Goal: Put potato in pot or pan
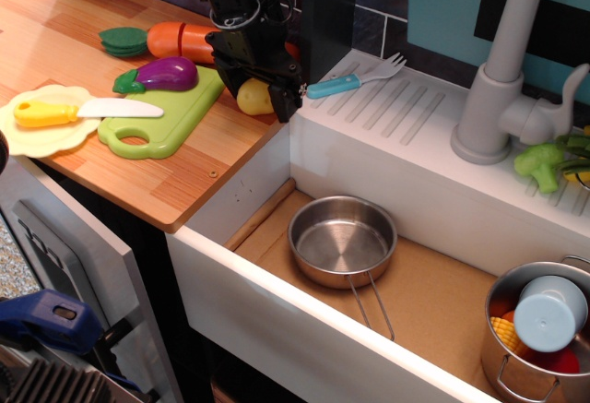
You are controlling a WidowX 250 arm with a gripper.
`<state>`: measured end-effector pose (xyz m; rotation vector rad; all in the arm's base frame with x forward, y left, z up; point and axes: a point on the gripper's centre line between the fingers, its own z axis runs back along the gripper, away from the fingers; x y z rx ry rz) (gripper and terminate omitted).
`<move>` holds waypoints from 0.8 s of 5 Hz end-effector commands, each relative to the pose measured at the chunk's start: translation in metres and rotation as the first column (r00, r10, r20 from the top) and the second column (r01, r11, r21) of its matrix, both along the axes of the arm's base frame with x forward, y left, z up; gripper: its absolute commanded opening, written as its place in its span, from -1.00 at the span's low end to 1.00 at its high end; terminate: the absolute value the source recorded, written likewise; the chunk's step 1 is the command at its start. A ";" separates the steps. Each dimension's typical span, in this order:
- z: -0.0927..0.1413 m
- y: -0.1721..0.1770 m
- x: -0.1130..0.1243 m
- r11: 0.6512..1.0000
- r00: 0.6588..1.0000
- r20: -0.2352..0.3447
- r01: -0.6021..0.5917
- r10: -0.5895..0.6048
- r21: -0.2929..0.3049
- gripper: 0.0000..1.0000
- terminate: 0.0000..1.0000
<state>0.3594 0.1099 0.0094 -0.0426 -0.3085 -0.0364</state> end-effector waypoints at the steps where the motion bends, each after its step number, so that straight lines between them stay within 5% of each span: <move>1: 0.015 0.001 0.003 0.999 0.999 0.031 -0.025 0.024 0.026 -1.00 -1.00; 2: 0.030 -0.014 0.001 0.998 0.999 0.011 -0.041 0.041 0.040 -1.00 -1.00; 4: 0.030 -0.059 -0.004 0.991 0.991 -0.047 -0.129 0.127 -0.029 -1.00 -1.00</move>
